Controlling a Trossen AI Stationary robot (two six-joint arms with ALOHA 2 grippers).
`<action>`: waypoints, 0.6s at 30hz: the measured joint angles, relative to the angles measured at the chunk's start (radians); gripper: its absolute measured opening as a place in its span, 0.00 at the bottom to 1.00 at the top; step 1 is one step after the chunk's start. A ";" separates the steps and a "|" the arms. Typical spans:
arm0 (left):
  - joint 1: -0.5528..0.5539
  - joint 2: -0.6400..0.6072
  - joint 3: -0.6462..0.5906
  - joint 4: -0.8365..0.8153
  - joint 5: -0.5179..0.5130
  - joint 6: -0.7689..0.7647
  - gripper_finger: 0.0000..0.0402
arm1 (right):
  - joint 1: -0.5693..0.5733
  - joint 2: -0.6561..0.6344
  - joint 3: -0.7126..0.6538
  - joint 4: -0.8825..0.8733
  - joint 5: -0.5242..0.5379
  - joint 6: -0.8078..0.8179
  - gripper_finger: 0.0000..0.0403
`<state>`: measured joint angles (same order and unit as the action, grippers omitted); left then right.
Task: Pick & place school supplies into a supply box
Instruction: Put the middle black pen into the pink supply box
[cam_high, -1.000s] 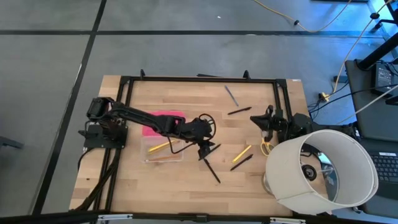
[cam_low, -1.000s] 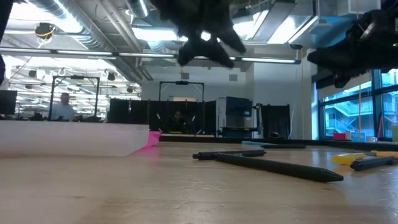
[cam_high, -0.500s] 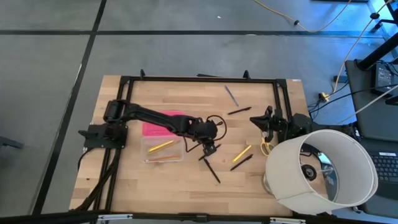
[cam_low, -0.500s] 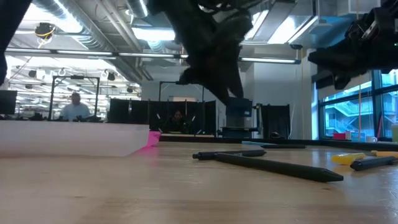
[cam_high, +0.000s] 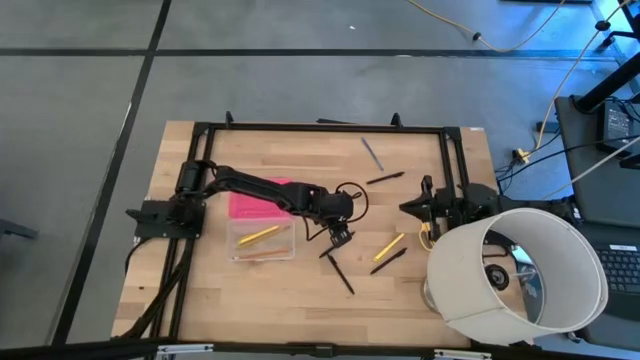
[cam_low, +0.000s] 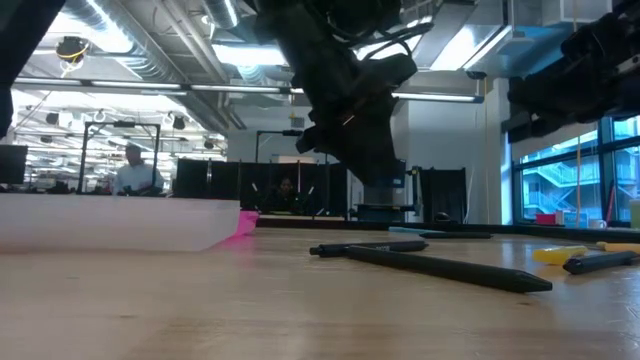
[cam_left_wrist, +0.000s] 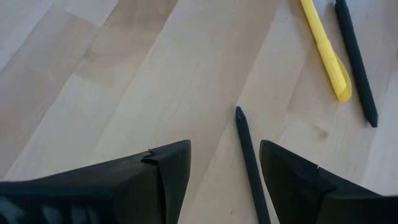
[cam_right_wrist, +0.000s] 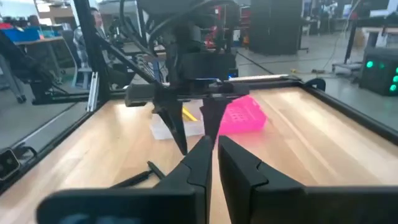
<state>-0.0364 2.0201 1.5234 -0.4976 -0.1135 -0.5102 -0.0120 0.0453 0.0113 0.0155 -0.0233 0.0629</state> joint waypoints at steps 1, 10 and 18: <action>0.002 0.000 0.000 0.000 -0.001 0.000 0.45 | 0.002 0.002 0.000 0.001 -0.001 -0.012 0.08; 0.006 0.000 0.000 0.000 0.029 0.000 0.45 | 0.003 0.008 0.000 0.001 -0.005 -0.017 0.08; -0.003 0.000 0.000 0.000 0.028 0.026 0.45 | 0.003 0.008 0.000 0.001 -0.004 -0.019 0.08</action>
<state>-0.0393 2.0205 1.5234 -0.4977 -0.0858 -0.4845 -0.0086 0.0528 0.0113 0.0162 -0.0277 0.0441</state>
